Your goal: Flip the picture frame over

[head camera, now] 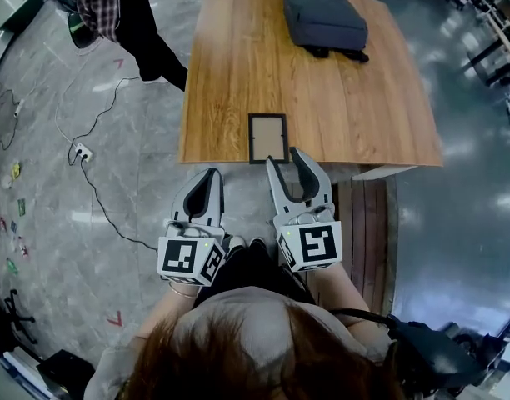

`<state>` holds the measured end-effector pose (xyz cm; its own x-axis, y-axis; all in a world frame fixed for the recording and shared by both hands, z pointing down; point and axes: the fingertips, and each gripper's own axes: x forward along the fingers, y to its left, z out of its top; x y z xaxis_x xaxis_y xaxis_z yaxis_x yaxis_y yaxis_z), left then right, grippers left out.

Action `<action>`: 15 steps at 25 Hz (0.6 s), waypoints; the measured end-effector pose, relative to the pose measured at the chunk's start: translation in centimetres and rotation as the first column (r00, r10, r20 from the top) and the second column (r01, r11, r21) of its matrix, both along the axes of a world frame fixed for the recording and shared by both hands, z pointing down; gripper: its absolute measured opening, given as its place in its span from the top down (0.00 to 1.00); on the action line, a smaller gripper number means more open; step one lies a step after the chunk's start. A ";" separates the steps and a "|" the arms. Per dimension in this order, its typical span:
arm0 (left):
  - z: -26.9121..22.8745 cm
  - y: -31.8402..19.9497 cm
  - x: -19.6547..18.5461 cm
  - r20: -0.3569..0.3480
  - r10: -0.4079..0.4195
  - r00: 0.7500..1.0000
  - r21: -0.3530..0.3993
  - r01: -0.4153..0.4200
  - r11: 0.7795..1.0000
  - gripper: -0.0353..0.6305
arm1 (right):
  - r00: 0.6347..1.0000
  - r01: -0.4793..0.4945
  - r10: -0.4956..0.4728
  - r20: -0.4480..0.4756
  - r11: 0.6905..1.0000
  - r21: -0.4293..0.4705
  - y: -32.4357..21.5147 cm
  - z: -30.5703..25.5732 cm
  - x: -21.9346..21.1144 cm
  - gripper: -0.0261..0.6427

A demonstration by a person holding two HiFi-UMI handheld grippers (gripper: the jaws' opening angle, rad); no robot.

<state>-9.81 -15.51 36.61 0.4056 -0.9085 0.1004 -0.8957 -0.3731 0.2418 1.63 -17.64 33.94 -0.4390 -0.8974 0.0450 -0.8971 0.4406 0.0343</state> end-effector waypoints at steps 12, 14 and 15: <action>-5.0 -0.3 4.2 -0.033 0.067 0.997 0.115 -0.062 0.991 0.94 | 0.967 -0.168 0.145 0.208 0.981 0.098 2.2 -6.3 3.9 0.94; -5.2 -0.3 4.5 -0.034 0.071 0.997 0.120 -0.066 0.991 0.94 | 0.966 -0.149 0.127 0.223 0.985 0.084 2.1 -6.0 3.9 0.94; -5.4 -0.4 4.6 -0.032 0.073 0.997 0.124 -0.068 0.990 0.94 | 0.964 -0.142 0.123 0.236 0.988 0.065 1.9 -5.8 3.9 0.94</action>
